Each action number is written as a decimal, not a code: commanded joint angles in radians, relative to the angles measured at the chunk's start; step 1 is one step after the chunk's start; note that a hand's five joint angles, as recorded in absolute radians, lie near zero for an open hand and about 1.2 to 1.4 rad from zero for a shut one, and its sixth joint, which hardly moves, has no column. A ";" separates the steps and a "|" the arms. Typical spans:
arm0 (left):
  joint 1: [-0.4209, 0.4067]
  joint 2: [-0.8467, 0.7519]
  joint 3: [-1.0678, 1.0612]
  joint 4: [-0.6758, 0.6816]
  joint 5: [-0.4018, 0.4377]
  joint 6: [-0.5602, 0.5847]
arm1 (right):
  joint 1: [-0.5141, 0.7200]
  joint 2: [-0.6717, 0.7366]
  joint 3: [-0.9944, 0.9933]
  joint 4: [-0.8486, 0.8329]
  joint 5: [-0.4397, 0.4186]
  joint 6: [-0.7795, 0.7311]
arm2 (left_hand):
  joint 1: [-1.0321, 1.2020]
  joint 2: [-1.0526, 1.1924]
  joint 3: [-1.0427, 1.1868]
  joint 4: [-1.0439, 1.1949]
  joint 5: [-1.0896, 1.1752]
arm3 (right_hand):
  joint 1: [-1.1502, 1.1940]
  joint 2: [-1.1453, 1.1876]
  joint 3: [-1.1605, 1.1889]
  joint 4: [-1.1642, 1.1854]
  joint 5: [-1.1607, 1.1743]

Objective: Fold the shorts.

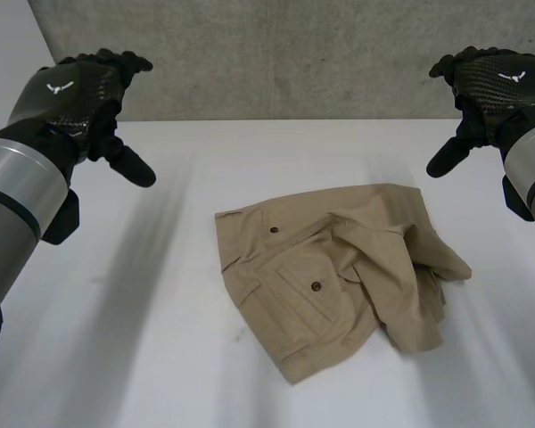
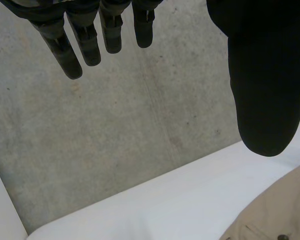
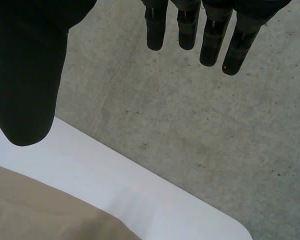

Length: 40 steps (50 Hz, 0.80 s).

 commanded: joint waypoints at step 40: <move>-0.280 -0.431 -0.133 0.106 0.267 0.034 | 0.005 0.024 0.075 -0.003 -0.071 -0.330 | 0.241 0.226 0.209 0.220 0.210 | -0.030 -0.048 -0.040 -0.060 -0.068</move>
